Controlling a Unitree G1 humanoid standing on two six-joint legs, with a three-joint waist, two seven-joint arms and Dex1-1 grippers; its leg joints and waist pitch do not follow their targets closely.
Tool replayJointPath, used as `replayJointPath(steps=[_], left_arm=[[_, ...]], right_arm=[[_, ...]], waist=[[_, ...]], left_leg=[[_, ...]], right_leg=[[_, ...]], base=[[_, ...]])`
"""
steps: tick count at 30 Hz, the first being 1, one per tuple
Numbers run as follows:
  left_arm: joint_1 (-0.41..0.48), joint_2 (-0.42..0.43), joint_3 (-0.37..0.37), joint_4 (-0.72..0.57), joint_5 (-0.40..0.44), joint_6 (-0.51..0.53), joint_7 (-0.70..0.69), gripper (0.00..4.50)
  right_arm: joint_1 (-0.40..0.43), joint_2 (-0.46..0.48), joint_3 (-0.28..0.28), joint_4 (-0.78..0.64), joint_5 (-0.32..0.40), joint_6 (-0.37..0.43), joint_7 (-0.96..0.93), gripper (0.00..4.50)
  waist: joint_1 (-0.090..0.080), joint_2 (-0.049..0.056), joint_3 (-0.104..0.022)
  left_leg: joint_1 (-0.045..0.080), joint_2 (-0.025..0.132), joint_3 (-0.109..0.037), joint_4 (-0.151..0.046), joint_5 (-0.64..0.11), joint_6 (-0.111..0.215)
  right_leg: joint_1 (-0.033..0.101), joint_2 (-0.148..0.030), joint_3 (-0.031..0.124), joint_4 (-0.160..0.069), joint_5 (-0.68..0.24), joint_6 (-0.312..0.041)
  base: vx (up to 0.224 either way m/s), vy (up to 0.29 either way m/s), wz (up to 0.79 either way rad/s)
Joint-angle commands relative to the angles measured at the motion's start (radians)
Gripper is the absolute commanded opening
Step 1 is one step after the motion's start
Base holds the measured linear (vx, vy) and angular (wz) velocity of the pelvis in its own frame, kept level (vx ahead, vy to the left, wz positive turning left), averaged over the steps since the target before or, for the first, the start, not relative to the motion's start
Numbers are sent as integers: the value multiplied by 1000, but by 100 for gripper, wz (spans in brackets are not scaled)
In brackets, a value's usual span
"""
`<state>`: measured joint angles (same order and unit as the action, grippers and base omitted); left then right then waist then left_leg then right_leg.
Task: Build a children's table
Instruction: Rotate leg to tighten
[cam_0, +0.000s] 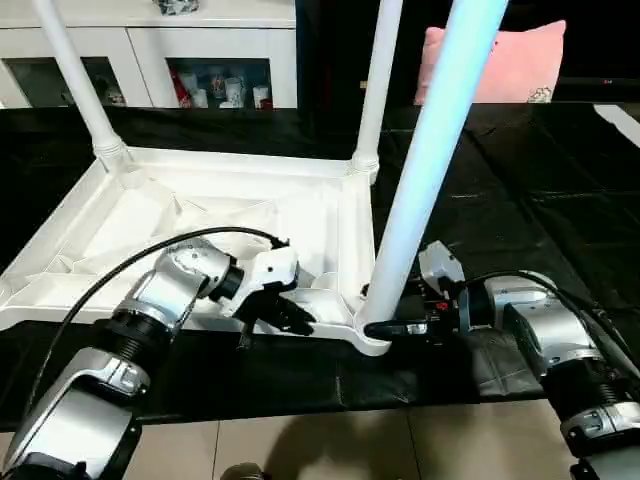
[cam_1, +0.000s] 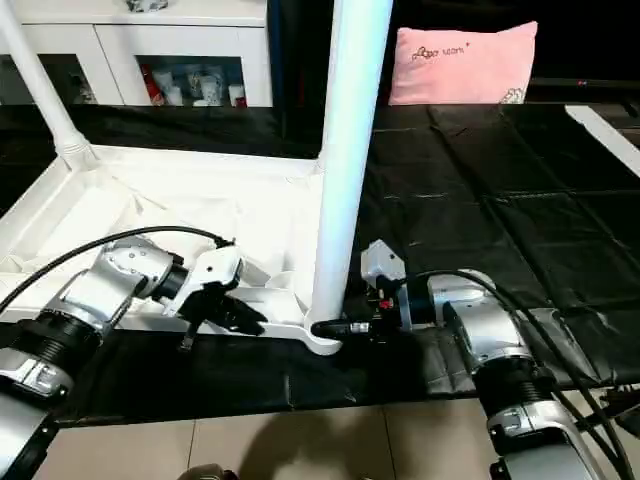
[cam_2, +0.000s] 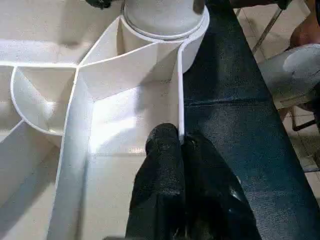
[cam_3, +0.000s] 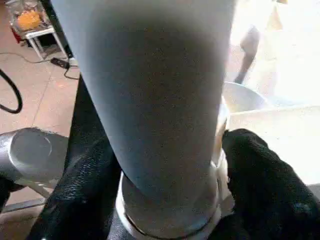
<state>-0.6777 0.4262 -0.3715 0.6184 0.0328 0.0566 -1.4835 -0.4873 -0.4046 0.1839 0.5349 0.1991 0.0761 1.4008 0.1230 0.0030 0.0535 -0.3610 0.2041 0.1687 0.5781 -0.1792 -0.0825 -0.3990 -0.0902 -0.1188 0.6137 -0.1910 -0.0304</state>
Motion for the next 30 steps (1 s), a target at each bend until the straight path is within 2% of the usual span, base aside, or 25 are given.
replayJointPath(steps=[1,7,8,16,17,18,19,20,21,22,23,24,25,27,29,30], left_arm=[[-4,-9,-35,-43,-14,-12,-68,0],[-5,-3,-37,-41,-11,-15,-67,0],[-5,-3,-37,-41,-11,-15,-67,0],[3,-16,-18,-34,-11,8,-17,0],[8,-27,-7,-36,-10,33,21,0],[7,-40,5,-30,-7,57,63,0],[6,-42,6,-30,-6,60,70,0],[2,-71,30,-21,-2,92,153,0],[2,-71,30,-21,-2,92,153,0],[1,-77,34,-19,-2,96,166,0],[-6,-107,53,-11,-4,126,227,0],[-14,-133,67,-5,-6,157,275,0],[-19,-147,73,-1,-6,174,298,0],[-40,-201,93,26,-3,222,392,0],[-68,-268,115,64,-1,262,509,0],[-75,-286,120,74,-2,272,540,0]], right_arm=[[-24,2,4,8,3,-9,4,284],[-22,8,10,12,5,-8,19,239],[-22,8,10,12,5,-8,19,220],[19,20,6,-25,20,38,-1,207],[33,34,1,-31,15,69,-52,207],[37,50,-6,-25,7,85,-102,207],[37,53,-8,-23,5,86,-111,207],[39,94,-21,-1,-23,93,-233,207],[39,94,-21,-1,-23,93,-233,207],[38,101,-23,3,-27,95,-250,207],[30,142,-31,26,-40,114,-335,207],[16,184,-40,48,-44,136,-405,207],[9,206,-45,58,-44,149,-441,206],[-32,291,-75,116,-37,187,-582,206],[-77,385,-106,175,-27,220,-724,206],[-87,407,-112,188,-26,226,-755,206]], waist=[[-2,-1,-75],[-1,0,-74],[-1,1,-73],[0,-3,-73],[-1,-6,-72],[1,-3,-71],[-2,-4,-70],[-5,-7,-66],[-8,-6,-64],[-10,-6,-63],[-12,-7,-64],[-19,-1,-62],[-26,-4,-60],[-43,-2,-55],[-59,-1,-54],[-64,-1,-52]], left_leg=[[3,35,-1,-51,-121,90],[1,36,-2,-51,-134,82],[1,36,-2,-51,-141,80],[1,35,-2,-51,-145,72],[1,35,-1,-51,-142,73],[3,37,-2,-51,-144,71],[1,35,-3,-53,-153,63],[0,33,-3,-55,-173,50],[1,31,-3,-55,-185,41],[4,29,-4,-55,-212,31],[4,29,-4,-55,-211,27],[1,30,-6,-59,-211,17],[3,27,-8,-61,-231,5],[5,24,-11,-63,-272,-7],[15,20,-13,-61,-316,-9],[15,20,-13,-62,-321,-8]], right_leg=[[65,-65,62,-62,-82,-239],[63,-66,62,-62,-98,-237],[63,-66,61,-63,-107,-236],[62,-67,62,-66,-147,-216],[62,-65,63,-67,-145,-215],[59,-67,63,-68,-151,-215],[61,-67,62,-68,-173,-210],[59,-68,61,-75,-224,-195],[58,-69,61,-79,-260,-184],[58,-72,60,-89,-336,-161],[58,-72,61,-89,-349,-153],[56,-69,61,-90,-349,-149],[57,-69,58,-93,-378,-141],[56,-68,54,-99,-444,-124],[51,-70,50,-113,-509,-108],[50,-69,50,-115,-518,-104]], base=[[0,0,0],[0,0,0],[0,0,0],[0,0,0],[0,0,0],[0,0,0],[0,0,0],[0,0,0],[0,0,0],[0,0,0],[0,0,0],[0,0,0],[0,0,0],[0,0,0],[0,0,0],[0,0,0]])
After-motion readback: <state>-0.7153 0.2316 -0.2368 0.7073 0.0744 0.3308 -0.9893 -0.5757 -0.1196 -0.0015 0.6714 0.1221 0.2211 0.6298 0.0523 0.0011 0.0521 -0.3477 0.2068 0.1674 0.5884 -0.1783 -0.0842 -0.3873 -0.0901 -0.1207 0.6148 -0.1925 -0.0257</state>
